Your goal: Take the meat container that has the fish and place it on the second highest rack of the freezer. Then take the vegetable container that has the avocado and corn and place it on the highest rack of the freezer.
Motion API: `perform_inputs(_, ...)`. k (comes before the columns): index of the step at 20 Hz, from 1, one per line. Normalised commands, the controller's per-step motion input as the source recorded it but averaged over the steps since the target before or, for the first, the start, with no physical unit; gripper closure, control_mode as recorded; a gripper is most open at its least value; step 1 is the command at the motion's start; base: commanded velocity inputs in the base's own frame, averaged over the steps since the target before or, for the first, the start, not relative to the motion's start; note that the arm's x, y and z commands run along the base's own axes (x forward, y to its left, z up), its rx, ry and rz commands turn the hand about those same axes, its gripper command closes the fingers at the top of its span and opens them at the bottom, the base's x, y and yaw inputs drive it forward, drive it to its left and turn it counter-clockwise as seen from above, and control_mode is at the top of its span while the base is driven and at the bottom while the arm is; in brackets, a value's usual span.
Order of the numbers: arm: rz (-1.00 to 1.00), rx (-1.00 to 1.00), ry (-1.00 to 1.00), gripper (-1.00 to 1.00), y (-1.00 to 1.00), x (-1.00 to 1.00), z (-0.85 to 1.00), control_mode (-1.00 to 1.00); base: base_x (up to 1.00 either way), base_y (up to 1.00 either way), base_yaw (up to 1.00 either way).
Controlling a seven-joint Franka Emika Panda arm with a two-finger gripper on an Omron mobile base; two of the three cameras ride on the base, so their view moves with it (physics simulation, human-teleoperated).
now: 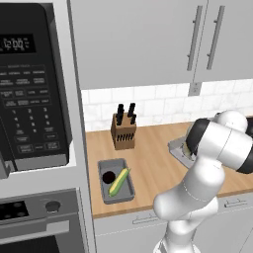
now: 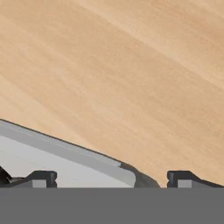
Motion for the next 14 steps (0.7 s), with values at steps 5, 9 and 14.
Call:
perform_inputs(5, 0.0, 0.0, 0.01, 1.0, 0.0, 0.0, 0.0, -1.0, 0.0, 0.0, 0.0)
perform_inputs(9, 0.0, 0.0, 0.0, 1.0, 0.0, 0.0, 0.0, -1.0, 0.0, 0.0, 0.0)
perform_inputs(14, 0.0, 0.0, 0.0, 1.0, 0.0, 0.0, 0.0, -1.0, 0.0, 0.0, 0.0)
